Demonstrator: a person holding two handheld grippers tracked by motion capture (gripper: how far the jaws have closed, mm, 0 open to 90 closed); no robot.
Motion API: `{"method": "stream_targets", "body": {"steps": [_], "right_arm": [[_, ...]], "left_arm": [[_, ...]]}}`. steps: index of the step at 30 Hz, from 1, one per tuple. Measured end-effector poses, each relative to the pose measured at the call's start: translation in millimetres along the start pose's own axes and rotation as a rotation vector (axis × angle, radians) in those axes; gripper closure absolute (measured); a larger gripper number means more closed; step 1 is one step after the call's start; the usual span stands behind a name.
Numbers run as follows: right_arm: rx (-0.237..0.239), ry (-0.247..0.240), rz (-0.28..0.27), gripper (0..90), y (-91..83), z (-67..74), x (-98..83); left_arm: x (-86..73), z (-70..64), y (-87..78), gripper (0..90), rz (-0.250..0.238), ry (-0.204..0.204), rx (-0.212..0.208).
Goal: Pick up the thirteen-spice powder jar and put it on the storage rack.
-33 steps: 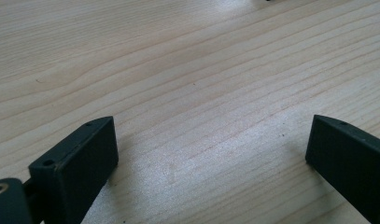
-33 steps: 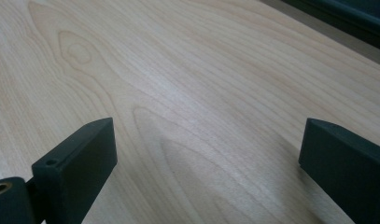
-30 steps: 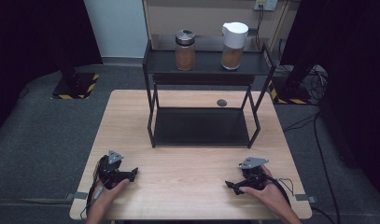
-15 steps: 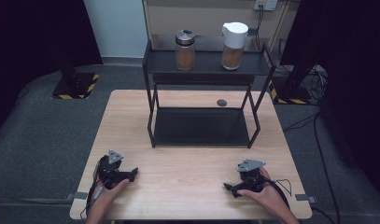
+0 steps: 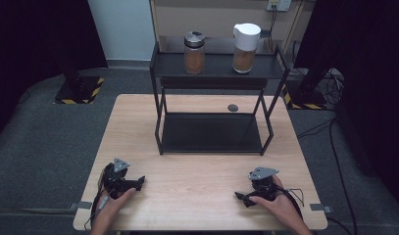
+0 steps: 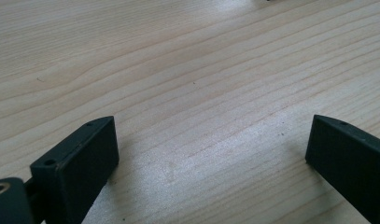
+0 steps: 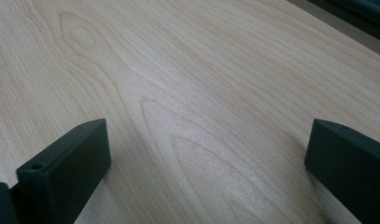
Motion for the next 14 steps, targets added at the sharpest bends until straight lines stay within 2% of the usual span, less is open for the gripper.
{"method": "stream_targets", "body": {"steps": [14], "right_arm": [[-0.004,0.004,0.0,1.0,0.6,0.4,0.6]], "left_arm": [[-0.6,-0.7,-0.5,1.2,-0.001,-0.005,0.002]]}}
Point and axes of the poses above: each handheld gripper's, and its own axes: y roughly forward along the jaws, x roughly out of its top, z roughly to its left, the point moved 8 cm from there along y, roughly forward along the jaws, and after that the axes turned 4 degrees about z, right-handed, at the moved point
